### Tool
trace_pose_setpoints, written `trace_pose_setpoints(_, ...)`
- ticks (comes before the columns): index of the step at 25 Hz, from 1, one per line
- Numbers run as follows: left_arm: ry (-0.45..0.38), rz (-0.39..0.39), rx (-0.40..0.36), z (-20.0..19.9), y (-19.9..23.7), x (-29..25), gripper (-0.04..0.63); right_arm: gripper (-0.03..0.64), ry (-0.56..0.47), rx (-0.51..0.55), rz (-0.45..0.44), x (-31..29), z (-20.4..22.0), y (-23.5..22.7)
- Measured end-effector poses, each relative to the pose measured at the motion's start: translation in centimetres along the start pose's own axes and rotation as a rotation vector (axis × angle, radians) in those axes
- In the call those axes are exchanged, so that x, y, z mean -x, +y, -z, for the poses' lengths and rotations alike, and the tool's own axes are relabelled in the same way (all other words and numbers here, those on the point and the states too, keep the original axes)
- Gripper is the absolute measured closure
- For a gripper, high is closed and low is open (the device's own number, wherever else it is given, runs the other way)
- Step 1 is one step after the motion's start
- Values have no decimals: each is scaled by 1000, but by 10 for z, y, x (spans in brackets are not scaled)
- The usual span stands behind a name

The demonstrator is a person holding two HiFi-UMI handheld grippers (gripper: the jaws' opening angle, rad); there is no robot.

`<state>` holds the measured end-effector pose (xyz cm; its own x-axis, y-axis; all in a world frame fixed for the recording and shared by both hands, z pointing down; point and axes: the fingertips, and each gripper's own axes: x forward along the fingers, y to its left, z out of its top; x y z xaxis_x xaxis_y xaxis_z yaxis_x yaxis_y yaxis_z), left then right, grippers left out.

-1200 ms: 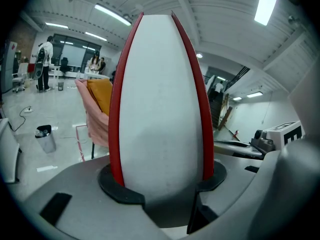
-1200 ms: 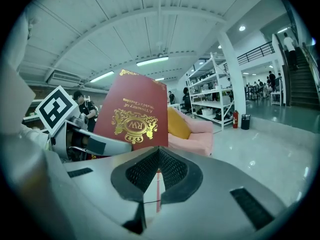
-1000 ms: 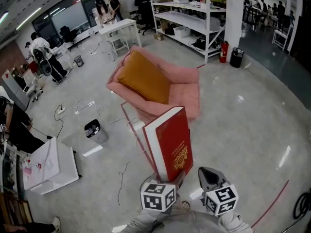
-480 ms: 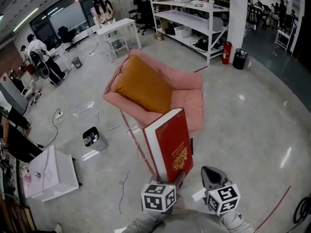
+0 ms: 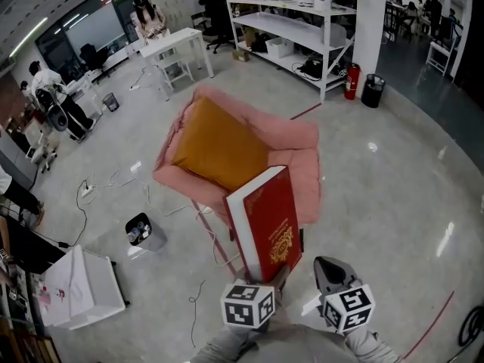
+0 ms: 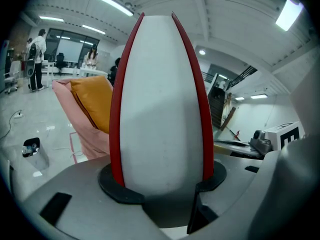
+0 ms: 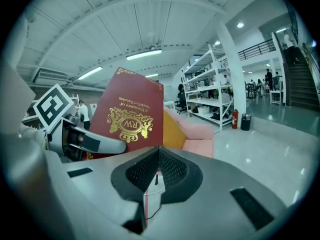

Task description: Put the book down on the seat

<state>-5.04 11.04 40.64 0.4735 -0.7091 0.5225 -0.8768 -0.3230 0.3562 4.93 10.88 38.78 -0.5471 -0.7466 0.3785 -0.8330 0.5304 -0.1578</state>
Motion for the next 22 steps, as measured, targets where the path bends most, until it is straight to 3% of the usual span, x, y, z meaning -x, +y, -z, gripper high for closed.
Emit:
trace_pose_setpoints(11, 34, 39, -18, -56, 52, -57, 341, 612, 21, -1, 25, -76, -30, -15)
trace_pose_setpoints(22, 81, 70, -43, -80, 89, -94, 341, 612, 30, -23, 48, -137, -46, -27)
